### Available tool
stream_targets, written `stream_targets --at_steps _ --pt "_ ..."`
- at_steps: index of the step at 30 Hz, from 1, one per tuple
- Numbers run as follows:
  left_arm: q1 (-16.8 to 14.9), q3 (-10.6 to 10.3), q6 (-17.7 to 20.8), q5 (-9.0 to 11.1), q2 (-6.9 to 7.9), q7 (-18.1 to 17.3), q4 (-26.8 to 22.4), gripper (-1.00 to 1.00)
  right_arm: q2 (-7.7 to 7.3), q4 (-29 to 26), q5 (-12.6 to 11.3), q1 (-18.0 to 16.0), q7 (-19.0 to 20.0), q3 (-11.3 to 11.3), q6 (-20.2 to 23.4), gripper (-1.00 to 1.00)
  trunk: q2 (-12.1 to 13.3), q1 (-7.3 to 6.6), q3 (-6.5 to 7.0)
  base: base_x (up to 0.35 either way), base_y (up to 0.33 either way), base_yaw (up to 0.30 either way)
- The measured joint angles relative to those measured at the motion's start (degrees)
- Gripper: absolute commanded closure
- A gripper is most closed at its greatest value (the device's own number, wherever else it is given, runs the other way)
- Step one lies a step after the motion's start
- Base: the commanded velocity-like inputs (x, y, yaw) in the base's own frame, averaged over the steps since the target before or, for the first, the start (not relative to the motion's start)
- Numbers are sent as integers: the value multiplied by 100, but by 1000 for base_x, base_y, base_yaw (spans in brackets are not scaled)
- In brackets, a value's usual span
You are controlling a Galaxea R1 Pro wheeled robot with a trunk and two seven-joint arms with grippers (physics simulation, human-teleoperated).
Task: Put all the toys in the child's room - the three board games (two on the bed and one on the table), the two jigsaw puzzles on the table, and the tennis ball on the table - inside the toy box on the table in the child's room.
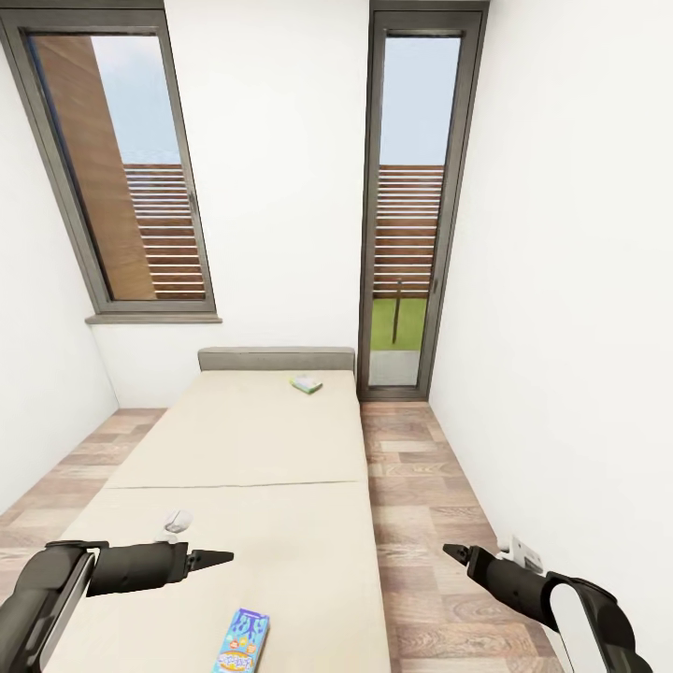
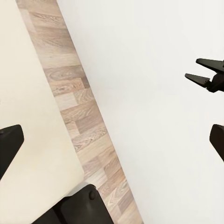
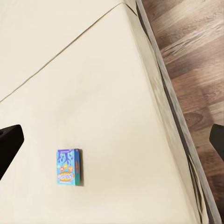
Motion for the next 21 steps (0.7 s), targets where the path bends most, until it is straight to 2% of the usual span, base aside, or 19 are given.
stream_targets --at_steps 4,9,12,15,19,21 --pt "0 9 2 -20 -4 25 49 -100 0 0 -3 0 -4 18 0 -100 0 0 0 0 0 0" --pt "-7 12 -167 -101 -11 316 425 -100 3 -5 -8 0 -17 32 0 -100 0 0 0 0 0 0" --pt "-14 17 -315 -101 -16 736 576 -100 -2 -17 -5 0 -11 35 16 -100 0 0 0 0 0 0" --pt "-19 18 -345 -91 -38 1007 613 -100 -5 -19 -3 -2 -11 30 38 -100 0 0 0 0 0 0" --pt "-141 13 -343 -93 -180 1505 647 -100 -11 -28 -2 -7 -8 6 57 -100 0 0 0 0 0 0" --pt "-369 7 -329 -100 -255 1860 698 -100 -14 -38 -4 -8 -4 -6 64 -100 0 0 0 0 0 0"
